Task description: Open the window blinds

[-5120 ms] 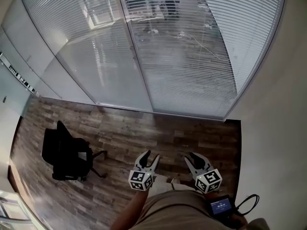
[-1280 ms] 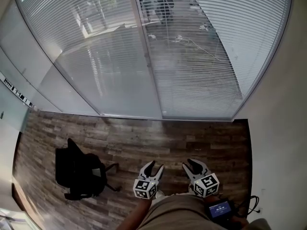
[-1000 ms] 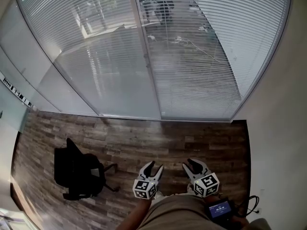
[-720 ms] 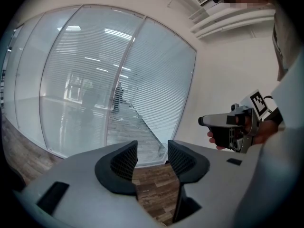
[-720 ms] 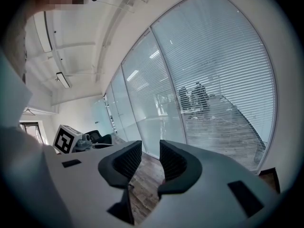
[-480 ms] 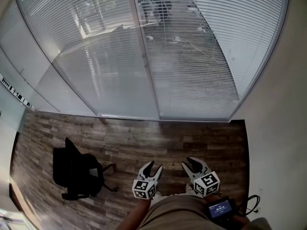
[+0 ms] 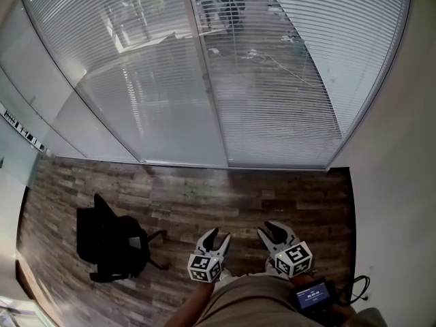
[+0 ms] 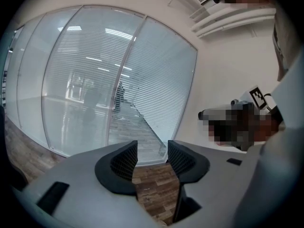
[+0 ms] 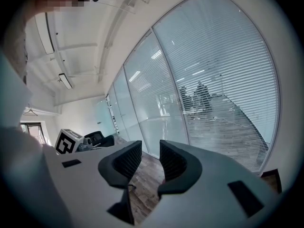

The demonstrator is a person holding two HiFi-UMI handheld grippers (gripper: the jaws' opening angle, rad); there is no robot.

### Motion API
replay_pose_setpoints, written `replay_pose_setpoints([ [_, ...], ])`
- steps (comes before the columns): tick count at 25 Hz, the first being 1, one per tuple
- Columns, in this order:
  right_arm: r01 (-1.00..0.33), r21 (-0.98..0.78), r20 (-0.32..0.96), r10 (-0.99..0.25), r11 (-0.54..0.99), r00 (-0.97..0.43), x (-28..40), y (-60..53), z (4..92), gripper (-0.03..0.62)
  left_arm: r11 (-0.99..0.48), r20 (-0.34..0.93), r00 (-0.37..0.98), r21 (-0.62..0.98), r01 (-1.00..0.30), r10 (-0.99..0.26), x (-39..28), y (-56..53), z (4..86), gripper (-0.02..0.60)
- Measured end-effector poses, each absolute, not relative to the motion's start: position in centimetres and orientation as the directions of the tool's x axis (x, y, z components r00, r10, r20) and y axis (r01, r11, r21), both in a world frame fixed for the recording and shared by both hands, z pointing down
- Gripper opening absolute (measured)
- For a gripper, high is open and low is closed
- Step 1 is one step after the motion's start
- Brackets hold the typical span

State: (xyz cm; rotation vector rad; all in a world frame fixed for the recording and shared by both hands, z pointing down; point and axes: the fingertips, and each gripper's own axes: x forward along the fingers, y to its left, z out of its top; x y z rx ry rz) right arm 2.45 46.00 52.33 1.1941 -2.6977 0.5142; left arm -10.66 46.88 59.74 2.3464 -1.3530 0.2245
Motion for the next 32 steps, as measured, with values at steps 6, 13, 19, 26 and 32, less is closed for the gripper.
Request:
replay_pose_setpoints([
  [6, -0.742, -0.253, 0.272, -0.691, 0.621, -0.67, 2.6, 46.2, 52.6, 0.124, -0.449, 0.341, 0.522, 0.273, -0.851, -0.782, -10.3, 46.8, 59.7, 0.212],
  [13, -0.746, -0.254, 0.27, -0.695, 0.616, -0.666, 3.0, 46.1, 52.8, 0.124, -0.459, 0.339, 0.529, 0.269, -0.847, -0.778, -9.8, 46.7, 59.6, 0.212],
  [19, -0.748, -0.253, 0.271, -0.697, 0.614, -0.664, 3.3, 46.4, 52.8, 0.124, -0.463, 0.339, 0.532, 0.267, -0.845, -0.776, -9.4, 46.8, 59.5, 0.212],
  [26, -0.749, -0.244, 0.278, -0.696, 0.616, -0.662, 3.3, 46.4, 53.0, 0.124, -0.465, 0.338, 0.534, 0.267, -0.844, -0.775, -9.3, 46.8, 59.4, 0.212],
  [32, -0.748, -0.241, 0.29, -0.69, 0.619, -0.664, 3.3, 47.2, 53.4, 0.124, -0.465, 0.34, 0.535, 0.269, -0.843, -0.773, -9.1, 47.5, 59.4, 0.212],
])
